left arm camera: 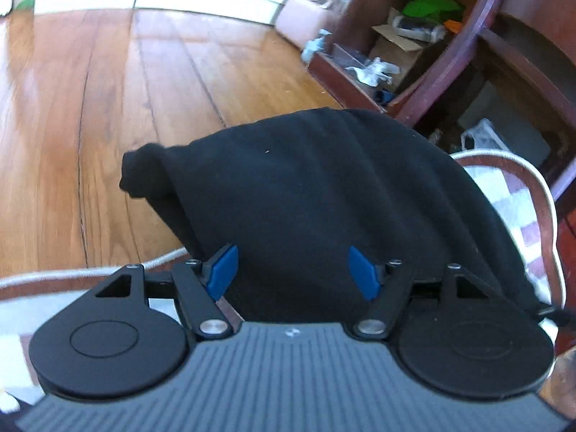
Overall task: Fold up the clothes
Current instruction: 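Carry the black bundle with both tools toward the white clothes pile, then lower the black bundle onto the white clothes and open both tools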
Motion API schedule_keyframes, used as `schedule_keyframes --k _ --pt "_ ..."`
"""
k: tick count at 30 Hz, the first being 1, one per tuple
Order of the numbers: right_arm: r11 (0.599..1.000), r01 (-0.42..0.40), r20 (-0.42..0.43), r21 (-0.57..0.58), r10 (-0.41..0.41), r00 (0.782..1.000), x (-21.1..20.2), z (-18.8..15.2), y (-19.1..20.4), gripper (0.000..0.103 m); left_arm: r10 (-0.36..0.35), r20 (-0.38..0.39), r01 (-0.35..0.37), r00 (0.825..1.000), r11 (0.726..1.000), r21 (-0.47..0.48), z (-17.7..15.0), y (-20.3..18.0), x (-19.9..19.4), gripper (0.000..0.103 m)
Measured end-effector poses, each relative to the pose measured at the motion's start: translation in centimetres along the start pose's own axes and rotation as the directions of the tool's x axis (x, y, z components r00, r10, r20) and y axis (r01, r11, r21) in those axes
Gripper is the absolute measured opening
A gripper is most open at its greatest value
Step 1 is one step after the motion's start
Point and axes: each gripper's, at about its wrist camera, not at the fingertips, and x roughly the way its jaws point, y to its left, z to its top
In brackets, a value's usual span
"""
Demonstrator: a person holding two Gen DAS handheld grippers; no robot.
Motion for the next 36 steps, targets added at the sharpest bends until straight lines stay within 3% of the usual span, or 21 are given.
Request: schedule_keyframes --k 1,2,5,7,9,10,13,19,24,26,28,30,32,34,36 --pt "1.000 0.001 -0.009 0.007 -0.001 1.000 1.0 0.1 -0.3 0.040 0.004 -0.020 -0.003 1.000 1.000 0.025 0.0 -0.3 0.2 0.069" --pt "1.000 0.017 0.016 -0.025 -0.016 1.000 0.9 0.2 0.0 0.037 0.017 -0.039 -0.014 0.999 0.998 0.068 -0.1 -0.9 0.2 0.069" --pt "0.963 0.142 0.194 -0.229 -0.097 0.976 -2.7 -0.1 3.1 0.021 0.015 -0.038 -0.008 0.999 0.982 0.189 -0.8 -2.8 -0.5 0.069" --pt "0.945 0.207 0.185 -0.252 -0.163 0.969 -2.9 -0.5 3.0 0.021 0.039 -0.053 -0.028 0.998 0.979 0.200 -1.4 -3.4 -0.2 0.070" --pt "0.964 0.226 0.063 -0.140 -0.219 0.974 0.7 -2.0 -0.5 0.033 0.099 -0.086 -0.082 0.991 0.979 0.187 -2.2 -3.9 0.8 0.075" --pt "0.962 0.244 0.042 -0.122 -0.240 0.970 1.8 -2.8 -1.4 0.033 0.089 -0.101 -0.071 0.991 0.983 0.168 -2.6 -3.8 1.2 0.079" --pt "0.905 0.357 0.105 -0.232 -0.342 0.934 1.9 -3.8 0.6 0.034 0.032 -0.112 -0.023 0.993 0.997 0.077 -3.1 -2.5 1.3 0.082" --pt "0.939 0.299 0.080 -0.172 -0.289 0.954 1.8 -3.5 -0.7 0.036 0.014 -0.031 -0.017 0.999 0.995 -0.103 -2.1 1.0 0.8 0.082" --pt "0.908 0.343 0.106 -0.241 -0.327 0.939 1.9 -4.0 0.3 0.047 0.035 0.051 -0.022 0.998 0.970 -0.242 -1.0 3.9 1.0 0.083" --pt "0.904 0.347 0.074 -0.252 -0.339 0.938 0.6 -4.0 1.2 0.050 0.047 0.083 -0.020 0.995 0.955 -0.296 -0.6 5.1 1.0 0.084" --pt "0.909 0.339 0.013 -0.245 -0.346 0.938 -1.4 -2.9 2.1 0.072 0.060 0.114 -0.017 0.992 0.937 -0.350 -0.1 6.2 1.1 0.084" --pt "0.890 0.335 0.025 -0.311 -0.345 0.938 -3.3 -1.2 3.3 0.074 0.073 0.120 -0.030 0.990 0.945 -0.326 0.4 6.4 1.6 0.084" --pt "0.879 0.295 0.067 -0.376 -0.291 0.954 -5.2 1.3 4.3 0.077 0.085 0.125 -0.045 0.989 0.954 -0.296 1.0 6.5 2.1 0.084" --pt "0.909 0.181 0.086 -0.376 -0.161 0.983 -6.2 4.5 4.7 0.082 0.126 0.149 -0.091 0.981 0.970 -0.226 1.3 5.7 2.0 0.084" --pt "0.919 0.036 0.022 -0.392 -0.030 0.999 -4.8 7.9 5.2 0.087 0.128 0.175 -0.092 0.976 0.976 -0.199 0.8 4.6 1.4 0.084"
